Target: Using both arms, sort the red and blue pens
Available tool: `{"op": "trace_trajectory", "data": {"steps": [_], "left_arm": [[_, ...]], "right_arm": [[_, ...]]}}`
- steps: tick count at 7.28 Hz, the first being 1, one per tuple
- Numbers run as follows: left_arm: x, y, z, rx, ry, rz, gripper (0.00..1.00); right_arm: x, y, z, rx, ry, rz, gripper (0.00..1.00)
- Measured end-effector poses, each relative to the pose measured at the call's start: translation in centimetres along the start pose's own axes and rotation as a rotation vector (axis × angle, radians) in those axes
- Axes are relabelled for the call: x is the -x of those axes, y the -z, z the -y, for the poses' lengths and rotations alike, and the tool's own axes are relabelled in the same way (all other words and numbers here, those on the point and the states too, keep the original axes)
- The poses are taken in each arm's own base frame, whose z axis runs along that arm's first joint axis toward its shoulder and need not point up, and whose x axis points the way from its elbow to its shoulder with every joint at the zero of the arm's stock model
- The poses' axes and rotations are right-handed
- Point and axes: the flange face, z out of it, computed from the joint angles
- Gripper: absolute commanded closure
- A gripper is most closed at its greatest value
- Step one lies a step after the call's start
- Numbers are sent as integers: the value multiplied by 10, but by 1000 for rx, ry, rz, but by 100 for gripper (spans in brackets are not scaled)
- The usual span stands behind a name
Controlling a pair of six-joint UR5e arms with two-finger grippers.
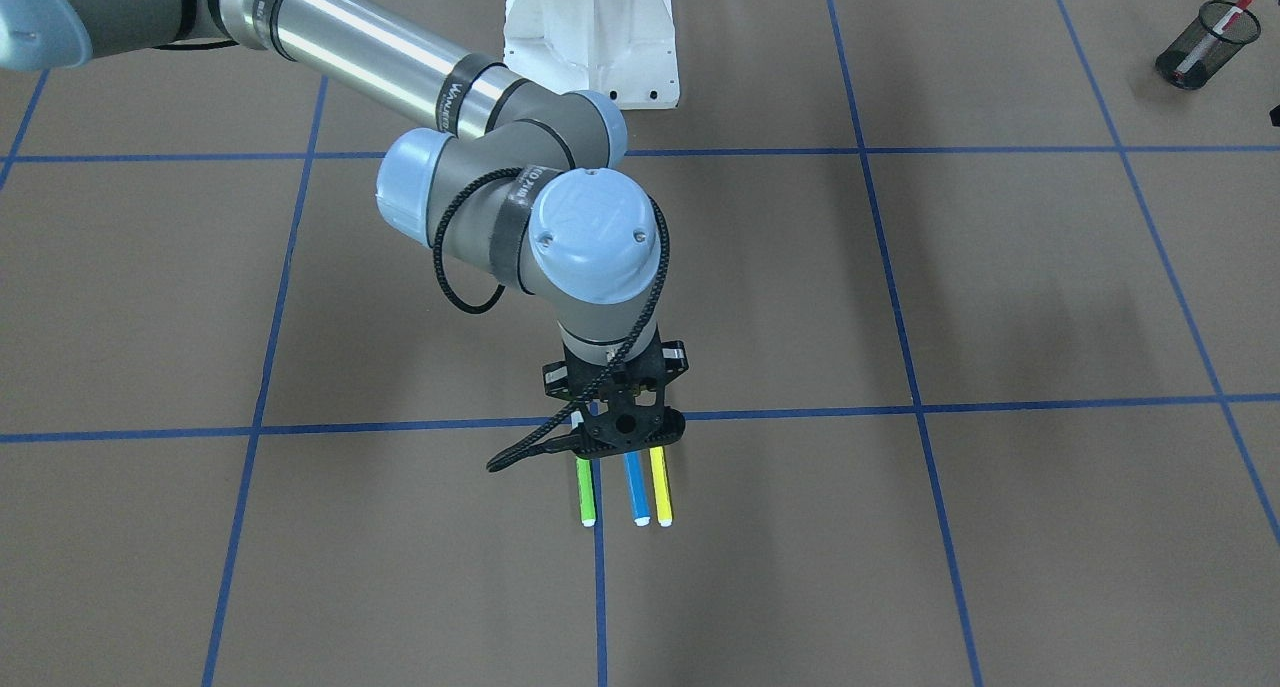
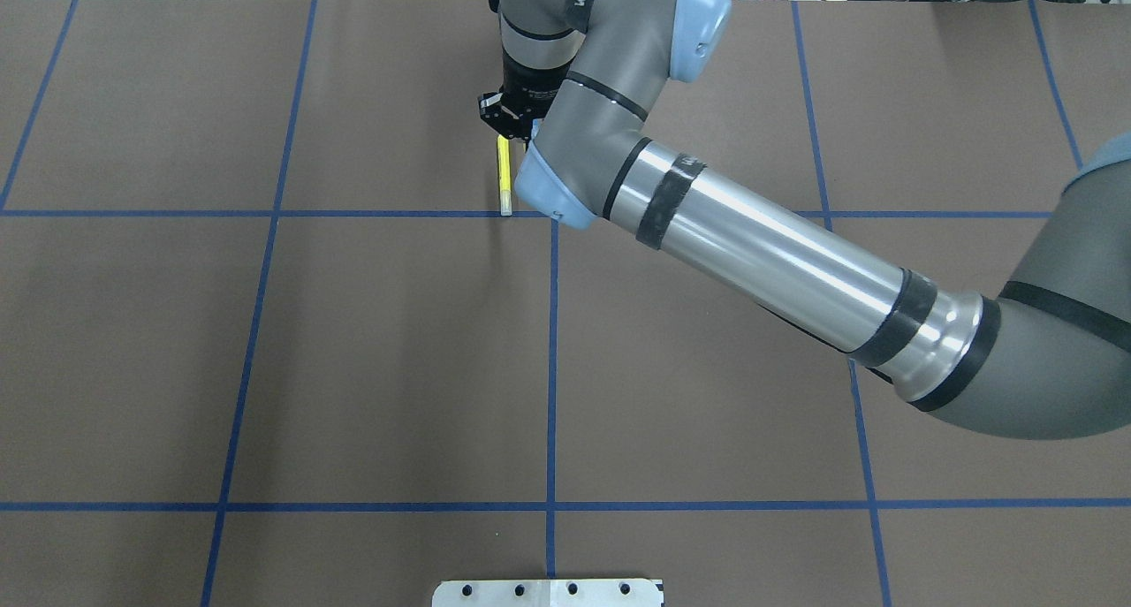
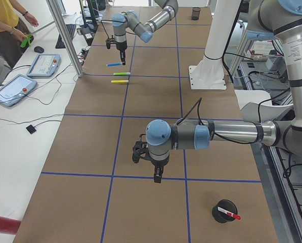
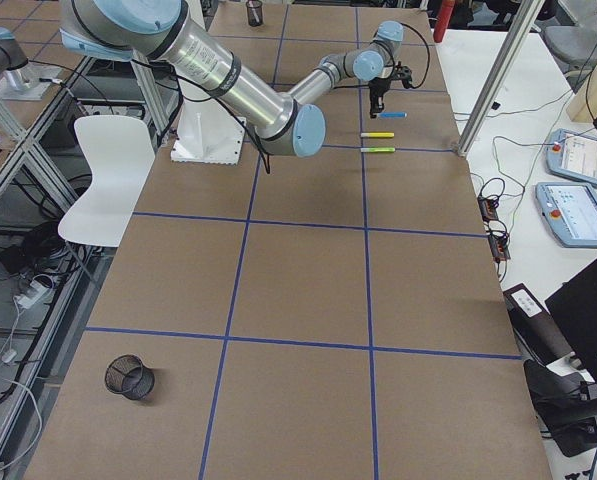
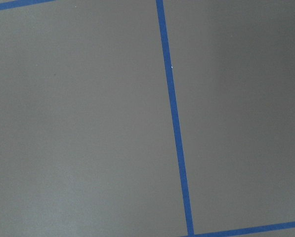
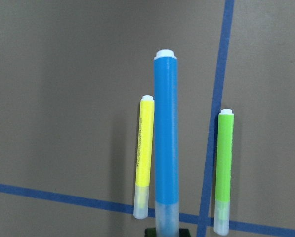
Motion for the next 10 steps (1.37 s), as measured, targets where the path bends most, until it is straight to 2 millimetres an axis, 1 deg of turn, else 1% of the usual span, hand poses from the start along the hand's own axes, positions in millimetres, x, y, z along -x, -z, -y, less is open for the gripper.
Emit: {"op": "trace_trajectory", "data": {"steps": [1,2,4,6,7,8,9,10], "left_arm": [[1,0,8,-11,7,-3,0],[4,-3,16,-19,6,-4,0],[12,-9,23,-32,-4,-3,0],[15,-12,24,-35,-10,-2,0],[15,-12,24,-35,-12,-2,0],[15,-12,24,-36,-14,-2,0],[15,-12,24,-36,-15,-2,0],[15,-12,24,-36,-16,-2,0]], "right_arm": [[-31,15,-9,14,25,-2,100],[-68,27,-23,29,55,-10,100],[-149,45,-63,51,95,-30,100],[-228,60,-109,59,97,-59,100],[-259,72,-133,89,122,-91,100],[-288,88,-162,148,165,-135,100],[-321,100,-197,213,212,-171,100],[-359,106,-231,264,248,-195,100]]}}
